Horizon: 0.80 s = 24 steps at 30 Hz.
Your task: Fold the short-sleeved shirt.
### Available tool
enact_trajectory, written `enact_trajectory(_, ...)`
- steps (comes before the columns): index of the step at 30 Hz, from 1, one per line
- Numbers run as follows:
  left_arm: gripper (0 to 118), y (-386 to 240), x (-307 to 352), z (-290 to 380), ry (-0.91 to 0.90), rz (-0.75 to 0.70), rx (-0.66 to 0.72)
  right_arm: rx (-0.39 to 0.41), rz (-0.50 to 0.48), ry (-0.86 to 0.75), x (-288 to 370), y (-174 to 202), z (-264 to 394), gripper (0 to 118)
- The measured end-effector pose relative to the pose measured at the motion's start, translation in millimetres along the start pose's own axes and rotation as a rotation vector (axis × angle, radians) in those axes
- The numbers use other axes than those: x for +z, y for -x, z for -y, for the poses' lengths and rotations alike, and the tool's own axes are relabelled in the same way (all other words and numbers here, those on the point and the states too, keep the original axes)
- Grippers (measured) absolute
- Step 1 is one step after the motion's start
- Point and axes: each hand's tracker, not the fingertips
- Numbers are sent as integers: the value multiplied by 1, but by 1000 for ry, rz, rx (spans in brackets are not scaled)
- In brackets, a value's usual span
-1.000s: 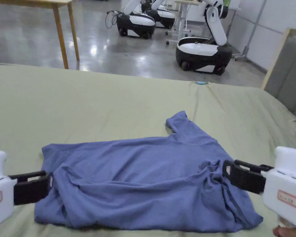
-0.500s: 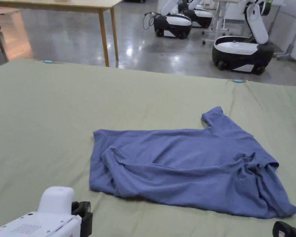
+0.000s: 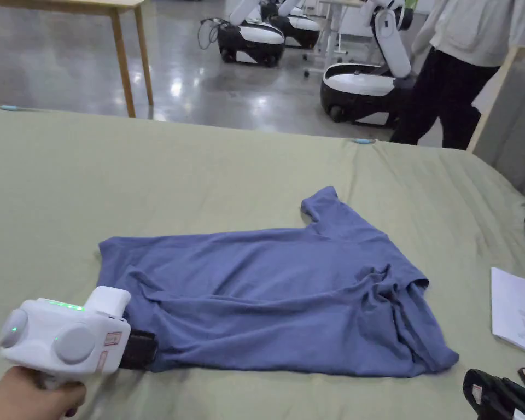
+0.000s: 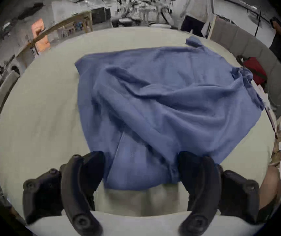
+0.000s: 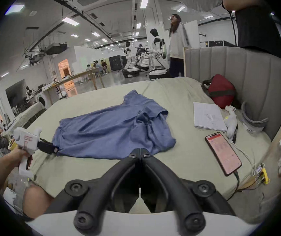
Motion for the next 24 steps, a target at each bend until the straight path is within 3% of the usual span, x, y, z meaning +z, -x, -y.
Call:
enact_trajectory(1, 87, 0, 2, 0, 5, 8, 0, 4, 7, 8, -4, -2, 0, 0)
enact_trajectory(3, 61, -6, 15, 3, -12, 9, 22, 31, 35, 41, -18, -10, 2, 0)
enact_trajectory(5, 13, -10, 21, 7, -34, 28, 39, 71, 46, 93, -38, -13, 2, 0)
enact_trajectory(7, 13, -15, 21, 10, -31, 14, 21, 115, 60, 171, -64, -14, -5, 2)
enact_trajectory(8, 13, -15, 23, 11, -36, 14, 35, 153, 63, 189, -80, -18, -10, 17)
enact_trajectory(9, 13, -15, 25, 11, -36, 21, 54, 164, 64, 201, -92, -22, -14, 43)
enact_trajectory(11, 13, -11, 27, 10, -40, 33, 78, 186, 72, 265, -125, -35, -25, 105)
enact_trajectory(12, 13, -11, 28, 11, -42, 35, 82, 195, 52, 265, -138, -39, -31, 110)
enact_trajectory(16, 13, -9, 25, 14, -40, 47, 116, 255, 44, 392, -185, -46, -29, 109)
enact_trajectory(17, 13, -10, 25, 15, -44, 49, 124, 254, 56, 422, -194, -49, -23, 105)
enact_trajectory(19, 13, -7, 24, 14, -44, 52, 132, 273, 100, 454, -207, -53, -11, 84)
enact_trajectory(21, 13, -8, 25, 13, -42, 53, 134, 190, 33, 432, -208, -59, -9, 76)
enact_trajectory(22, 13, -8, 25, 12, -41, 54, 134, 166, 38, 425, -211, -61, -9, 67)
enact_trajectory(24, 13, -7, 26, 12, -42, 56, 134, 130, -2, 395, -205, -64, -13, 12)
